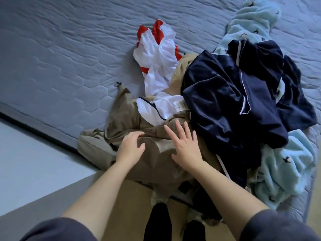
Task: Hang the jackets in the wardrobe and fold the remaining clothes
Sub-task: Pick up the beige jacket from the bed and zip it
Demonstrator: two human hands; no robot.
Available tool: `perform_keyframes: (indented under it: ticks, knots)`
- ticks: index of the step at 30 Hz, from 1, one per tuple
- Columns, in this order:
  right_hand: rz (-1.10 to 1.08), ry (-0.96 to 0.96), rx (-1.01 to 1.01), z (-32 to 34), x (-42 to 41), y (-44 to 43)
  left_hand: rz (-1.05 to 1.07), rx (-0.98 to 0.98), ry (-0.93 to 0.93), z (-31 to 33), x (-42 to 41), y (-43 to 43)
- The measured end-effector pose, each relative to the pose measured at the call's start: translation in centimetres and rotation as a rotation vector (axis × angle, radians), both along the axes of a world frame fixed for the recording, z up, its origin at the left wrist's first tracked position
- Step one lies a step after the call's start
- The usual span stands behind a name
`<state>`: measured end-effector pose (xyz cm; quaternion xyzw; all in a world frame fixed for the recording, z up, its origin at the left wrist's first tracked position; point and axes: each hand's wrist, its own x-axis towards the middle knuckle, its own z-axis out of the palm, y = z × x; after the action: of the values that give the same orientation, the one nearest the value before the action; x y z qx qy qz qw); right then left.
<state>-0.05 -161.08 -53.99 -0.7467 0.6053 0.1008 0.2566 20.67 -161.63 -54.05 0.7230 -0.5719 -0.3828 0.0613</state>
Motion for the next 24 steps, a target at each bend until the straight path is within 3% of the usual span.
perform_keyframes:
  ticks: [4, 8, 12, 15, 18, 20, 24]
  knots:
    - [0.038, 0.161, -0.044, -3.2, 0.1, -1.5, -0.238, 0.090, -0.083, -3.0, -0.2, -2.2]
    - [0.083, 0.176, 0.006, -3.8, 0.1, -0.7, -0.433, 0.272, -0.179, -4.2, -1.2, -1.4]
    - [0.082, 0.164, -0.043, -2.7, -0.4, 0.6, -0.574, 0.221, -0.246, -3.7, -0.8, -0.2]
    - [0.015, -0.191, -0.194, -1.1, -0.6, 0.6, -0.464, 0.088, -0.173, -3.4, 0.0, 0.2]
    - [-0.262, -0.568, -0.045, 1.2, -0.7, 0.0, -0.402, 0.075, -0.168, -2.5, 0.0, 0.2]
    - [-0.412, -0.687, -0.011, 2.6, -1.3, 0.0, -0.380, 0.015, -0.178, -1.6, -0.6, 0.3]
    - [-0.472, -0.840, 0.032, 6.4, -3.3, 0.5, -0.343, -0.193, -0.086, 1.3, -2.3, 0.3]
